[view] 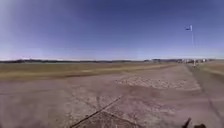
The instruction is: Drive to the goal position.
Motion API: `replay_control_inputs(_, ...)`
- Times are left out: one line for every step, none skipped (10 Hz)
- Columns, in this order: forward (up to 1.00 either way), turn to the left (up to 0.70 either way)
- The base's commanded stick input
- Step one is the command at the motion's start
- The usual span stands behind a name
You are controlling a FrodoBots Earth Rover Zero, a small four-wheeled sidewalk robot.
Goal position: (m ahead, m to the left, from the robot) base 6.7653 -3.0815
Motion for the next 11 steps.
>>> replay_control_inputs(-0.70,0.35)
replay_control_inputs(-0.70,0.35)
replay_control_inputs(-0.70,0.35)
replay_control_inputs(-0.70,0.35)
replay_control_inputs(-0.70,0.35)
replay_control_inputs(-0.70,0.35)
replay_control_inputs(-0.70,0.35)
replay_control_inputs(-0.70,0.35)
replay_control_inputs(-0.70,0.35)
replay_control_inputs(-0.70,0.35)
replay_control_inputs(-0.70,0.35)
